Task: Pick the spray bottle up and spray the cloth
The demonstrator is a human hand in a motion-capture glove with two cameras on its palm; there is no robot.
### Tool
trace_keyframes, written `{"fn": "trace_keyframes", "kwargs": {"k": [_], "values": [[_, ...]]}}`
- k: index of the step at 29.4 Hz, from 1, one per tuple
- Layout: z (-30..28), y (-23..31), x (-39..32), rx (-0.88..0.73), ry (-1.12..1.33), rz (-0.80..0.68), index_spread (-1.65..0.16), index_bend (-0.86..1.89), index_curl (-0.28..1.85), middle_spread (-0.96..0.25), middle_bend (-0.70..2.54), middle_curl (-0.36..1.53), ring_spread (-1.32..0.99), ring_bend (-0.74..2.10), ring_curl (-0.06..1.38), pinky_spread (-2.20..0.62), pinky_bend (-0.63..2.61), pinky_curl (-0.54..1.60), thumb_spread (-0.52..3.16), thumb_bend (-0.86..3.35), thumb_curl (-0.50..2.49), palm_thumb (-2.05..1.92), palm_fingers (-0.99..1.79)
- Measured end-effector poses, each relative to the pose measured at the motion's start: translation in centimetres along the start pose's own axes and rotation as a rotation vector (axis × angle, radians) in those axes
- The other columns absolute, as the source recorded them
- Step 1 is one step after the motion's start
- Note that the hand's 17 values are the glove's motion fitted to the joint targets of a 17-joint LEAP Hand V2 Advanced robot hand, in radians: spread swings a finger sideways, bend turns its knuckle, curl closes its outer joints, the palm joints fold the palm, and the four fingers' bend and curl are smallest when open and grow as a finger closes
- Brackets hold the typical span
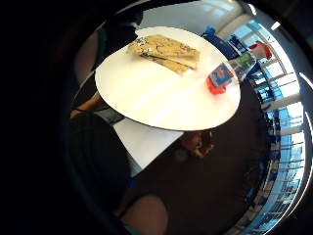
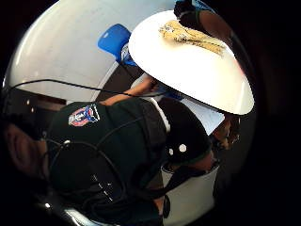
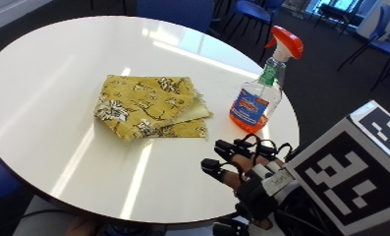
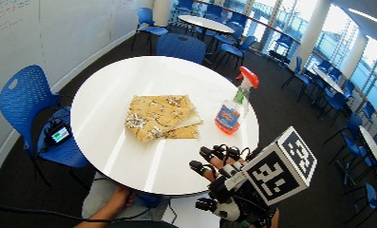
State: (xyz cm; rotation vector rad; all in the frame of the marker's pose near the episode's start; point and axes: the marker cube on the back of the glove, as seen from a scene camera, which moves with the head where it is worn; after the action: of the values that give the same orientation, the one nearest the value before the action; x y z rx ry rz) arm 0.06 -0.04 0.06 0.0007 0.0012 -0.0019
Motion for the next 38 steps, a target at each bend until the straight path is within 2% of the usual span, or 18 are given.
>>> {"fn": "trace_keyframes", "kwargs": {"k": [6, 13, 25, 38], "values": [[-0.3, 0.1, -0.1, 0.008, 0.006, -0.001, -0.34, 0.32, 0.19, -0.09, 0.24, 0.13, -0.04, 0.26, 0.12, 0.15, 0.24, 0.13, 0.75, 0.24, 0.09, 0.39, 0.52], [-0.3, 0.2, -0.2, 0.015, 0.007, -0.006, -0.40, 0.29, 0.24, -0.11, 0.22, 0.18, -0.04, 0.24, 0.16, 0.19, 0.22, 0.18, 0.99, 0.22, 0.13, 0.42, 0.52], [0.2, 0.0, -0.4, 0.026, -0.007, -0.025, -0.42, 0.22, 0.28, -0.12, 0.18, 0.23, -0.06, 0.24, 0.20, 0.21, 0.20, 0.23, 1.15, 0.16, 0.17, 0.45, 0.55], [0.2, -0.8, 0.2, 0.120, -0.044, -0.042, -0.43, 0.13, 0.28, -0.11, 0.18, 0.25, -0.08, 0.34, 0.26, 0.19, 0.23, 0.28, 1.21, 0.11, 0.21, 0.49, 0.65]]}}
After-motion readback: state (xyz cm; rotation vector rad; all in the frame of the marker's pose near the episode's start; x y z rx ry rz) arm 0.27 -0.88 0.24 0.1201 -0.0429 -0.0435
